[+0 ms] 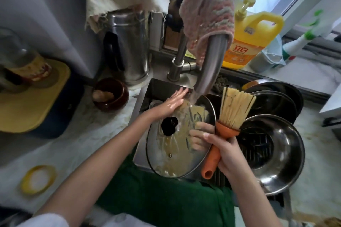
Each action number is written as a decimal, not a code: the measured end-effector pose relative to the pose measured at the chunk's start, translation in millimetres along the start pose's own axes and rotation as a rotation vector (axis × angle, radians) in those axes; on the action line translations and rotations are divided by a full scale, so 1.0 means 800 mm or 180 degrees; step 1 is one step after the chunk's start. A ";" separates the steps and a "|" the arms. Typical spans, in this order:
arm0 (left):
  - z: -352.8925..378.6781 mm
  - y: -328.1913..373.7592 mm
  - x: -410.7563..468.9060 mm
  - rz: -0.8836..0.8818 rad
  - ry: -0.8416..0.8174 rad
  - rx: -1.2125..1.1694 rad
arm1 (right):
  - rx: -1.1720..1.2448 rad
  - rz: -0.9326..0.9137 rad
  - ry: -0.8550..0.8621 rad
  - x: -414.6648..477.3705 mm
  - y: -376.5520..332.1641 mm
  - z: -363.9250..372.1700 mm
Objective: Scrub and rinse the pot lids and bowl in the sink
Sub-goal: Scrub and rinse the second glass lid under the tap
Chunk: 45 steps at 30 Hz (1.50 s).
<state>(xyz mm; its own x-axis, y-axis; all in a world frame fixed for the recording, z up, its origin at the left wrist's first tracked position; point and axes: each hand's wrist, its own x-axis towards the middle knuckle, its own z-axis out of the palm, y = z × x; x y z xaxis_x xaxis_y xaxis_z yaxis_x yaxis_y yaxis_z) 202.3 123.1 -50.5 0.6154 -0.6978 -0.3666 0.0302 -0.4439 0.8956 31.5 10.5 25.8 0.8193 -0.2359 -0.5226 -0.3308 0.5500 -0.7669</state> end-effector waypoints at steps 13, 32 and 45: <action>0.032 0.000 -0.001 -0.0022 0.1422 0.0452 | 0.0174 0.0115 0.0326 0.006 0.070 0.039; 0.092 0.008 -0.052 0.1212 0.0652 0.1053 | 0.0471 0.0102 0.0500 -0.007 0.051 0.013; 0.089 -0.059 -0.110 0.0464 0.1710 0.0507 | 0.1135 -0.0344 0.0808 0.014 0.029 0.021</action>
<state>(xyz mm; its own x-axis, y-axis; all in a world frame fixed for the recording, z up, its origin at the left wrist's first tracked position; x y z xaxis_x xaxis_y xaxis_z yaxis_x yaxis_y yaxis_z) 90.4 165.4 -78.2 0.9191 -0.3932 -0.0258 -0.1780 -0.4728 0.8630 40.9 33.9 8.6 0.6847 -0.4717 -0.5555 -0.0311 0.7426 -0.6690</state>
